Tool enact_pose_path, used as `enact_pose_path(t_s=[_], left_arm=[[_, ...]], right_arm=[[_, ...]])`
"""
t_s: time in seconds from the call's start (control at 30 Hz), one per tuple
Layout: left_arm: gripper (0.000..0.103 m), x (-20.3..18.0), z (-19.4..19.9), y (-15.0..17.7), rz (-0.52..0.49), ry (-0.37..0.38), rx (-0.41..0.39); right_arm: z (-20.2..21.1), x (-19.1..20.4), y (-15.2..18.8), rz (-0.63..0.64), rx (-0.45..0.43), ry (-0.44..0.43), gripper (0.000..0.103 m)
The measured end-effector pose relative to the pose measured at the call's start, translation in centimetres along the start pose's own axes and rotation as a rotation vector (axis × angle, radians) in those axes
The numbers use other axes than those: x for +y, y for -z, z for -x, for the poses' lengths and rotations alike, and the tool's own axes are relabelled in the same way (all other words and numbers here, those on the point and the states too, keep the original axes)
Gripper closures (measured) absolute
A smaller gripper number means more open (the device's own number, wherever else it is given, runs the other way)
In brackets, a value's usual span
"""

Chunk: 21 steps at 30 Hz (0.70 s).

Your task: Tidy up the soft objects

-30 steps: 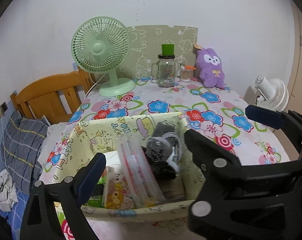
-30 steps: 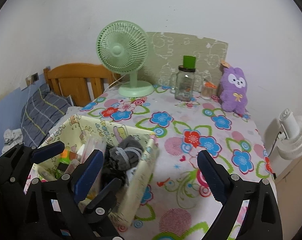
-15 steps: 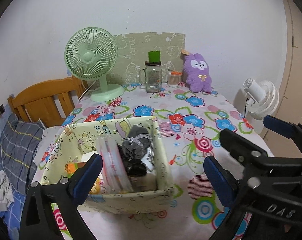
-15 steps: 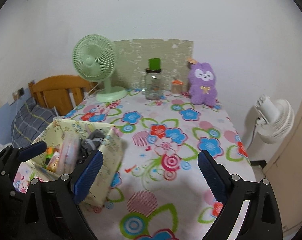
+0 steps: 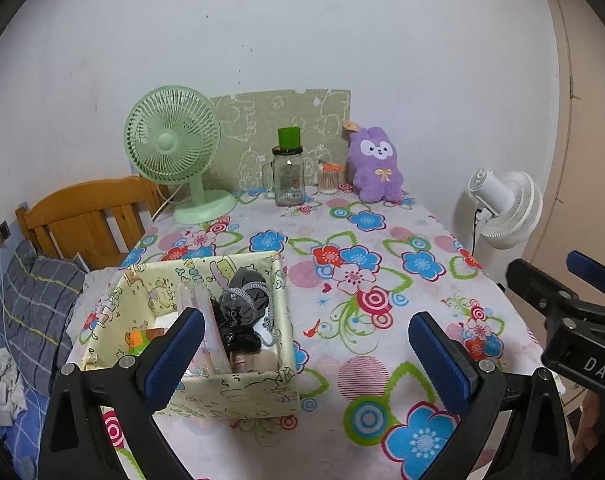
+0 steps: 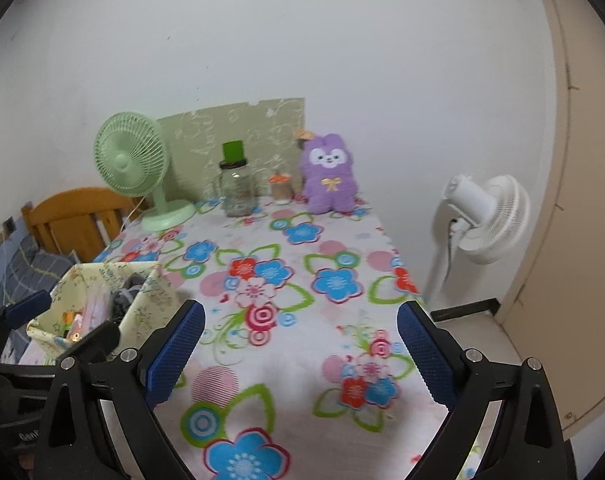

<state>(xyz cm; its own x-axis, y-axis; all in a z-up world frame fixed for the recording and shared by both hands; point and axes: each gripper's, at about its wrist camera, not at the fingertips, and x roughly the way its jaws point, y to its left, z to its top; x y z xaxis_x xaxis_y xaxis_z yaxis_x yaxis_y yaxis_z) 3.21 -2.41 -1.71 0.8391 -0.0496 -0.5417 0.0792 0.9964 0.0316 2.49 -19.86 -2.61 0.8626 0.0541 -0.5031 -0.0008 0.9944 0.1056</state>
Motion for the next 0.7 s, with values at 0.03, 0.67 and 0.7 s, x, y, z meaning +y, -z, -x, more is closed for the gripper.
enact_pose_path(t_s=[0.03,0.67,0.7], left_arm=[[0.000,-0.1,0.3,0.0,0.000,0.000,-0.005],[0.000,-1.0,3.9,0.4,-0.017,-0.018,-0.086],[0.000,-0.9,3.9,0.4,-0.018,-0.017,-0.088]], right_arm=[[0.4,-0.4,0.1,-0.004,-0.009,0.012,0.001],[4.1,-1.1,0.6,-0.007,-0.082,0.015,0.000],[4.2,-1.1,0.6,-0.007,-0.083,0.015,0.000]])
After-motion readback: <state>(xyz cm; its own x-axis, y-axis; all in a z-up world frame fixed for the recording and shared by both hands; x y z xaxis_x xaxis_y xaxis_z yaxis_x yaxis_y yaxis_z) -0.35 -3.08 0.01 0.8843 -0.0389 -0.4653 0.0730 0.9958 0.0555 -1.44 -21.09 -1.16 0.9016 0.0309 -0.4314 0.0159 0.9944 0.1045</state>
